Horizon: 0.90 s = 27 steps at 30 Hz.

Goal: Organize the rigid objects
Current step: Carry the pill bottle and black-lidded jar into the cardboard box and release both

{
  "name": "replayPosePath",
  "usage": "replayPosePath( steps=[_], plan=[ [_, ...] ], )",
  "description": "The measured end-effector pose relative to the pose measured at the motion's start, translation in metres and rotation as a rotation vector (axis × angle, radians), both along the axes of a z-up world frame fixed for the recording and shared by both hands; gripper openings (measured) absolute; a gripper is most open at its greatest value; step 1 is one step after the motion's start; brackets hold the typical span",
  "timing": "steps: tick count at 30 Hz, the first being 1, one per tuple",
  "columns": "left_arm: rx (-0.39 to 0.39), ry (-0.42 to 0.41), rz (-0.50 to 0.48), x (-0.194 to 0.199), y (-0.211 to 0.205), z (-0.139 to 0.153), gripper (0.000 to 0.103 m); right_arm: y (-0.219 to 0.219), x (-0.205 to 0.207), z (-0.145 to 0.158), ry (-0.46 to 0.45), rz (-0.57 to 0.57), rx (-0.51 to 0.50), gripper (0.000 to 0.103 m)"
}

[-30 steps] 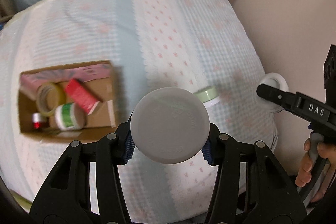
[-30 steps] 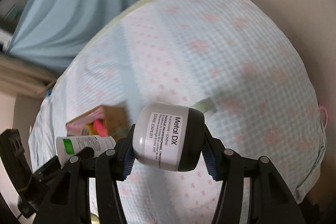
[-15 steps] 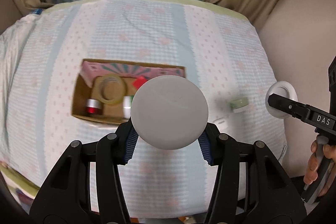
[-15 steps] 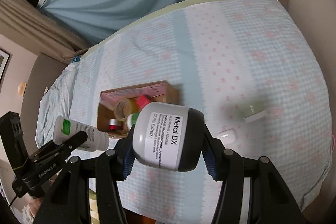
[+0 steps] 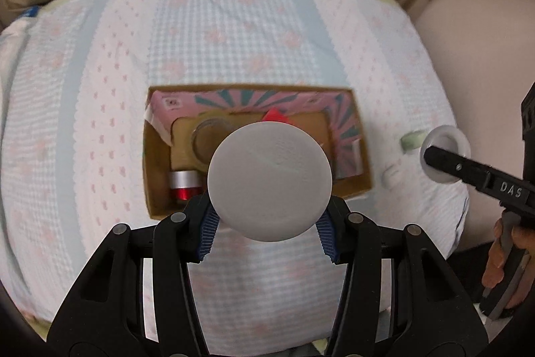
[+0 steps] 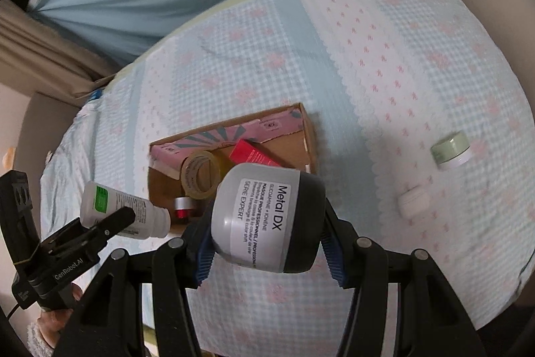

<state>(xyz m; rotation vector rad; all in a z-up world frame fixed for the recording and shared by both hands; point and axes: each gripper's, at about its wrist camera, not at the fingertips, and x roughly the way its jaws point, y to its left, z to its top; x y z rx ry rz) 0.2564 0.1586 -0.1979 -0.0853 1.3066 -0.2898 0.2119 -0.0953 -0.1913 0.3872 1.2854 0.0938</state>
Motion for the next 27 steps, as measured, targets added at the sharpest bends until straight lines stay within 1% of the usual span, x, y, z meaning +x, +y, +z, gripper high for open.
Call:
replayPosePath(
  steps=[1, 3, 9, 14, 18, 22, 25, 26, 27],
  plan=[
    [0.004, 0.009, -0.009, 0.003, 0.003, -0.007, 0.047, 0.005, 0.002, -0.006, 0.008, -0.001, -0.010, 0.051],
    [0.016, 0.038, -0.036, 0.013, 0.011, -0.029, 0.047, 0.018, 0.009, -0.024, 0.025, 0.010, -0.049, 0.051],
    [0.018, 0.098, -0.066, 0.031, 0.019, -0.075, 0.047, 0.042, 0.024, -0.064, 0.063, 0.073, -0.125, 0.051],
    [0.017, 0.151, -0.110, 0.036, 0.009, -0.107, 0.047, 0.059, 0.034, -0.103, 0.093, 0.160, -0.189, 0.051],
    [0.038, 0.195, -0.145, 0.038, -0.003, -0.133, 0.047, 0.064, 0.035, -0.126, 0.104, 0.189, -0.223, 0.050],
    [0.045, 0.218, -0.171, 0.044, -0.011, -0.144, 0.047, 0.065, 0.037, -0.140, 0.117, 0.199, -0.216, 0.048],
    [0.069, 0.199, -0.193, 0.049, -0.019, -0.140, 0.047, 0.065, 0.039, -0.143, 0.114, 0.207, -0.210, 0.048],
    [0.072, 0.180, -0.199, 0.050, -0.022, -0.135, 0.055, 0.065, 0.040, -0.143, 0.110, 0.216, -0.205, 0.048],
    [0.067, 0.172, -0.201, 0.052, -0.024, -0.132, 0.088, 0.066, 0.041, -0.144, 0.108, 0.223, -0.202, 0.048]
  ],
)
